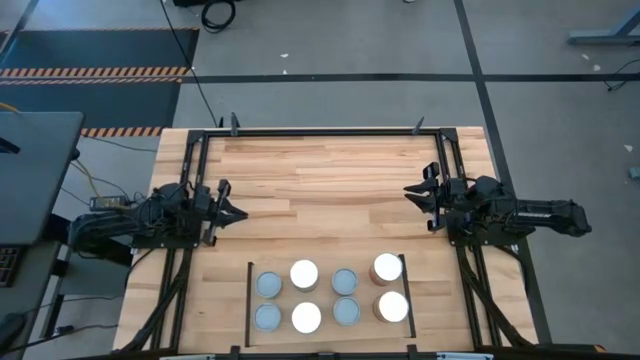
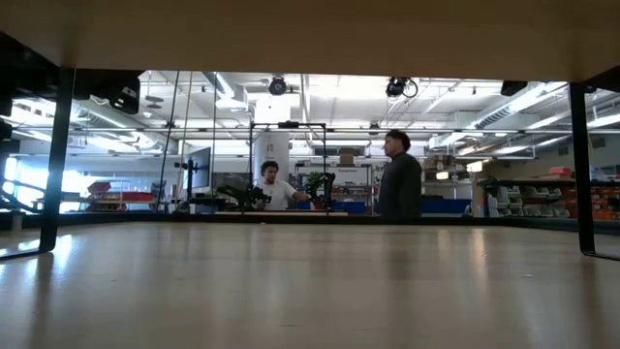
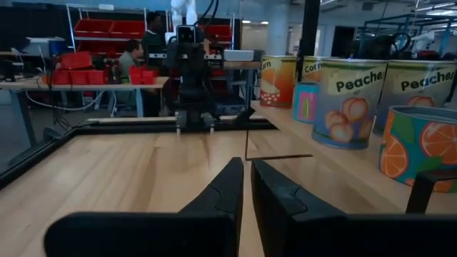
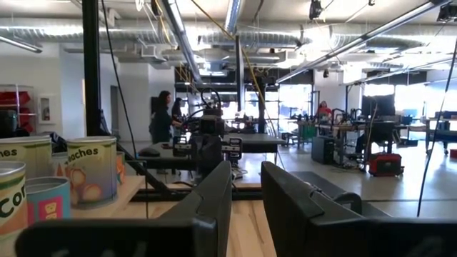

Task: Pick and place cans onto a shelf
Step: Return to Home Position

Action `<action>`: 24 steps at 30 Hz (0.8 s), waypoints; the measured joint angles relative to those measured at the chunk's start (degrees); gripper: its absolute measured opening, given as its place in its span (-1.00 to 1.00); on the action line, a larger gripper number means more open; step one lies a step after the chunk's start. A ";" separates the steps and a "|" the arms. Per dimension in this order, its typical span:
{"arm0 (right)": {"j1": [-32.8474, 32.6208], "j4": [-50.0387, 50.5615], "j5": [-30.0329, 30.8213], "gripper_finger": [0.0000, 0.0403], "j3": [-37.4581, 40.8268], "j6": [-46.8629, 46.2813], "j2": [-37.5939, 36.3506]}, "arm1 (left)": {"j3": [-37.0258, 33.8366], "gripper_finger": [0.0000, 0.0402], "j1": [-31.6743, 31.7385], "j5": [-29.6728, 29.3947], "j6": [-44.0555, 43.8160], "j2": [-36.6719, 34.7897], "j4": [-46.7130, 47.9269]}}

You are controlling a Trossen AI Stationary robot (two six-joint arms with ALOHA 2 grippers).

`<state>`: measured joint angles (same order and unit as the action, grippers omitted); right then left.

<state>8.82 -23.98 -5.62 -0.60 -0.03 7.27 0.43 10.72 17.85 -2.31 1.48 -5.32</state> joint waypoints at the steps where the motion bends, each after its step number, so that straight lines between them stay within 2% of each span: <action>1: 0.00 -0.04 0.01 -0.58 0.00 0.00 0.00 | 0.00 -0.82 0.00 0.00 0.00 0.00 -0.11; 16: 0.00 -0.35 0.01 -0.58 0.00 0.00 0.00 | -0.02 -0.82 -0.02 -0.82 -0.57 -0.09 1.07; 24: 0.00 -0.33 0.01 -0.58 0.00 0.01 0.00 | -0.02 -0.82 -2.56 -2.55 -15.60 -1.36 1.86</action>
<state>8.82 -24.32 -5.61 -0.60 -0.02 7.27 0.40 8.16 15.30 -17.91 0.11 -3.46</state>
